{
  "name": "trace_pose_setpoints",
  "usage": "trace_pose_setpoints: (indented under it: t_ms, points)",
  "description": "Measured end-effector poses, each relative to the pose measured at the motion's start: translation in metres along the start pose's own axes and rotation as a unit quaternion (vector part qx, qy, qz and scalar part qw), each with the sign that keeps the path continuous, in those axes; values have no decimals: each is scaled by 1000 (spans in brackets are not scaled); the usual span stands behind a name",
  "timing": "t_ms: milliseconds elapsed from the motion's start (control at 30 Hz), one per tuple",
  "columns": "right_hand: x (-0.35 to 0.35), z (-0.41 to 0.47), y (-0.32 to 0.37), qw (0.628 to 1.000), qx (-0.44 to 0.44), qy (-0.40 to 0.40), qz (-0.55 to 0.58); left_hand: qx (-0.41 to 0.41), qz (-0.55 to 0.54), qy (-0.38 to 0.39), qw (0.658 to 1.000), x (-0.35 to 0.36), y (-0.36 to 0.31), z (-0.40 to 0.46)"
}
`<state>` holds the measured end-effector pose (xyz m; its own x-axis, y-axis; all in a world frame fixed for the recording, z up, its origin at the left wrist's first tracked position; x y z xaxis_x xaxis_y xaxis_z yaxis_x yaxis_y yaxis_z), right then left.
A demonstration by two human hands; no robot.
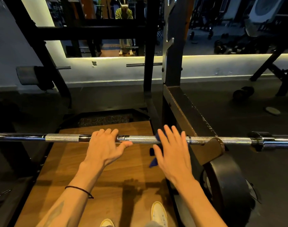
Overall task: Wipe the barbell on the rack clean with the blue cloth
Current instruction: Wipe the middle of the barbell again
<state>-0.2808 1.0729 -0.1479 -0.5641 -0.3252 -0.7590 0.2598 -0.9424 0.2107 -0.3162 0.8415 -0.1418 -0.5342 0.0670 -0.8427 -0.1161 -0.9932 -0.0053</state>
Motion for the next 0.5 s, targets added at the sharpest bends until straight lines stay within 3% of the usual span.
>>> trace_pose_setpoints:
  t_ms: [100, 200, 400, 500]
  points:
    - [-2, -1, -10, 996, 78, -14, -39, 0, 2, -7, 1000, -1, -1, -1]
    - [0, 4, 11, 995, 89, -14, -38, -7, 1, -3, 1000, -2, -4, -2]
    - [20, -6, 77, 993, -94, 57, 35, -24, 8, 13, 1000, -3, -5, -8]
    - [17, -8, 67, 986, -158, 49, 9, -26, 7, 3, 1000, -8, -6, -10]
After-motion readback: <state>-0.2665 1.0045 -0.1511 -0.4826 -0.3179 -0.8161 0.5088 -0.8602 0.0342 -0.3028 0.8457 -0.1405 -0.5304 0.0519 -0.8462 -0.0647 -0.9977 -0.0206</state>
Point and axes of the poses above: each hand's wrist, its own z-axis towards the middle knuckle, its own x-axis out of the palm, y = z × x, the point moved 7 cm from there along z, towards the middle knuckle, and after that the axes turned 14 degrees about -y, right-handed, at the moved point
